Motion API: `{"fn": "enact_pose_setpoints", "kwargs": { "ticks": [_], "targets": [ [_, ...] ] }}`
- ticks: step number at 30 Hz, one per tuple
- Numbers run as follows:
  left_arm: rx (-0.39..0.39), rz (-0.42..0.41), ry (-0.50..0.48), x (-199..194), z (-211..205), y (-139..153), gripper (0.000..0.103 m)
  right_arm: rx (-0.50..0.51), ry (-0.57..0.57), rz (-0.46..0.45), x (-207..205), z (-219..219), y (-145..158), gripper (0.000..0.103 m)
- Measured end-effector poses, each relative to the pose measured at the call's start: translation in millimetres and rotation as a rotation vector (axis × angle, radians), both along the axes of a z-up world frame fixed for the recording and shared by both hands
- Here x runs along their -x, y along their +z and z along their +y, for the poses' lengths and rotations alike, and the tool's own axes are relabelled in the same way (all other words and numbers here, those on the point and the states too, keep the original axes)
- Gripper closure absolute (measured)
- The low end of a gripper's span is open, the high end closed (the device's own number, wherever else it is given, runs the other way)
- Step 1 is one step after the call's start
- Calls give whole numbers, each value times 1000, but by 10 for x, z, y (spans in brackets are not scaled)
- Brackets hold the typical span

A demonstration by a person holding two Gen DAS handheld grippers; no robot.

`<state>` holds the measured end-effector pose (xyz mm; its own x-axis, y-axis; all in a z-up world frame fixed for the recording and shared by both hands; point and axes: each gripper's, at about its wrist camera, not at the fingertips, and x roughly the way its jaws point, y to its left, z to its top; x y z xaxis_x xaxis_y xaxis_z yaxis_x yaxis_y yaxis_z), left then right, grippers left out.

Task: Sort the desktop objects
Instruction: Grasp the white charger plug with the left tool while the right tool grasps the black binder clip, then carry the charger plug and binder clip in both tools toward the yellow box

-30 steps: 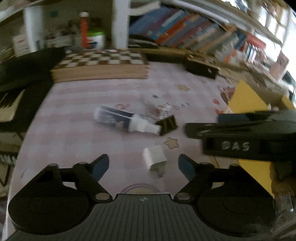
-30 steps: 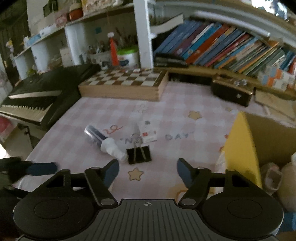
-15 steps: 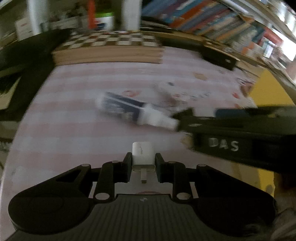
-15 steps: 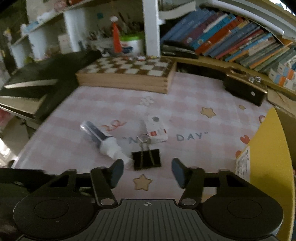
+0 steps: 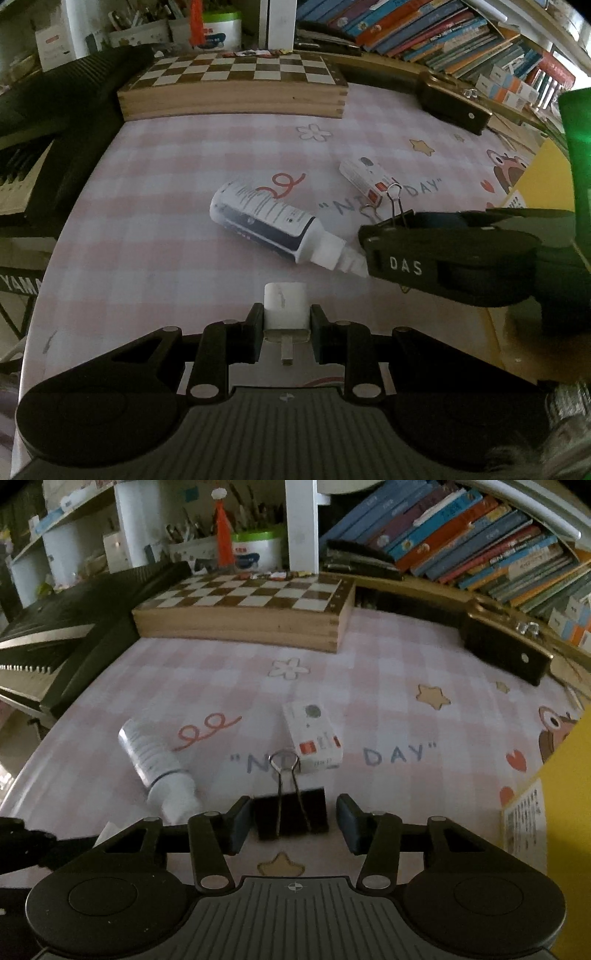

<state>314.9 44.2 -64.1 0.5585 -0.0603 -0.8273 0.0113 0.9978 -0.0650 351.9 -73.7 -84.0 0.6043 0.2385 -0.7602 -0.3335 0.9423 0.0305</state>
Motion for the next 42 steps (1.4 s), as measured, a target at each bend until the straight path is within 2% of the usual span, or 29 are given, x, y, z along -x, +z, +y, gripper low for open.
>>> {"fn": "enact_pose_setpoints", "kwargs": {
  "ticks": [1, 5, 15, 26, 36, 42],
  "targets": [
    [3, 1, 0, -5, 4, -2, 80, -4, 2, -4, -2, -3, -1, 62],
    [25, -1, 0, 14, 34, 12, 80, -60, -11, 23, 9, -84, 41, 62],
    [87, -85, -43, 220, 86, 280, 80, -138, -65, -32, 336, -220, 401, 62],
    [188, -174, -89, 786, 253, 585, 80, -215, -64, -128, 1007, -266, 863, 62],
    [290, -230, -151, 1413, 377, 799, 80, -234, -137, -126, 1740, -480, 1072, 62],
    [314, -273, -233, 1793, 380, 973, 80, -231, -174, -144, 2220, -539, 1148, 62]
  ]
}}
